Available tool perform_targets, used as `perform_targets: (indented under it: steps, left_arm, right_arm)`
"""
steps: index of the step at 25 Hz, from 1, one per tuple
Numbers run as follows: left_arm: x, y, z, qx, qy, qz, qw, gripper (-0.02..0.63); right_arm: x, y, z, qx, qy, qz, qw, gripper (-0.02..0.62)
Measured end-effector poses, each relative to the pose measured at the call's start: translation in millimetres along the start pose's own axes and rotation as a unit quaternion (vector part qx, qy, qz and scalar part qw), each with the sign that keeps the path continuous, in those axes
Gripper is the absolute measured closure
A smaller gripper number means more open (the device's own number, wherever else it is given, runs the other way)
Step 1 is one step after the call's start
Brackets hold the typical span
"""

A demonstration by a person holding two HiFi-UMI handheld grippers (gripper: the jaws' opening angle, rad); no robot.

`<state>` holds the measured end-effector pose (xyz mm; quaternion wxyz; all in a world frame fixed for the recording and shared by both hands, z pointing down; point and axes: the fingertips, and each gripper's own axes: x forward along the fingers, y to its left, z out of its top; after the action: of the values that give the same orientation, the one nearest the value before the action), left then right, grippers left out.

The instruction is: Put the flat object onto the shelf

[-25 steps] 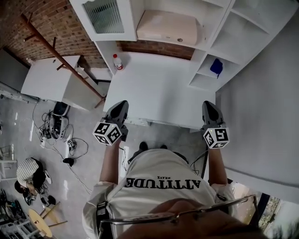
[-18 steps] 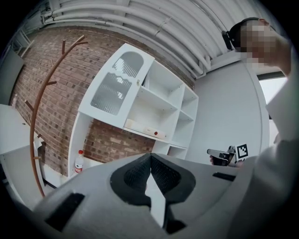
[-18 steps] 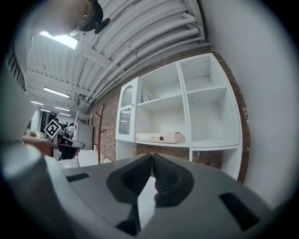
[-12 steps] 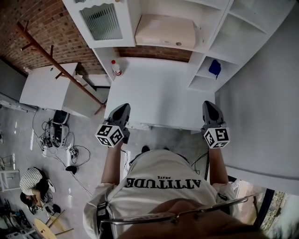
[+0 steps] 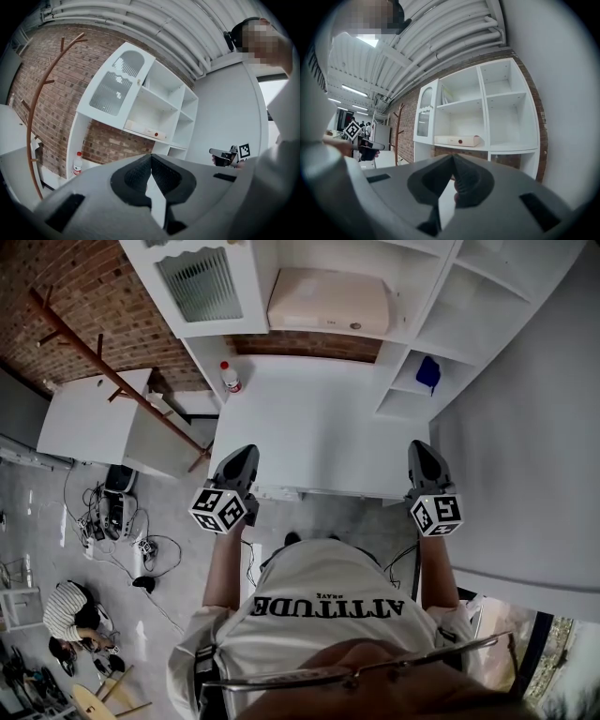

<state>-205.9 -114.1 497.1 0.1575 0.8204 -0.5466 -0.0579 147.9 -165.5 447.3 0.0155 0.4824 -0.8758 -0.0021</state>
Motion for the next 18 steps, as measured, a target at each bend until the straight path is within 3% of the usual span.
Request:
perform_targets:
  steps: [18]
  left_arm:
    - [2.5, 2.9, -0.4, -0.005, -0.002, -0.003, 1.0000, 0.583]
  right_arm:
    - [-2.6, 0.8, -1.2, 0.001, 0.003, -0.004, 1.000, 0.571]
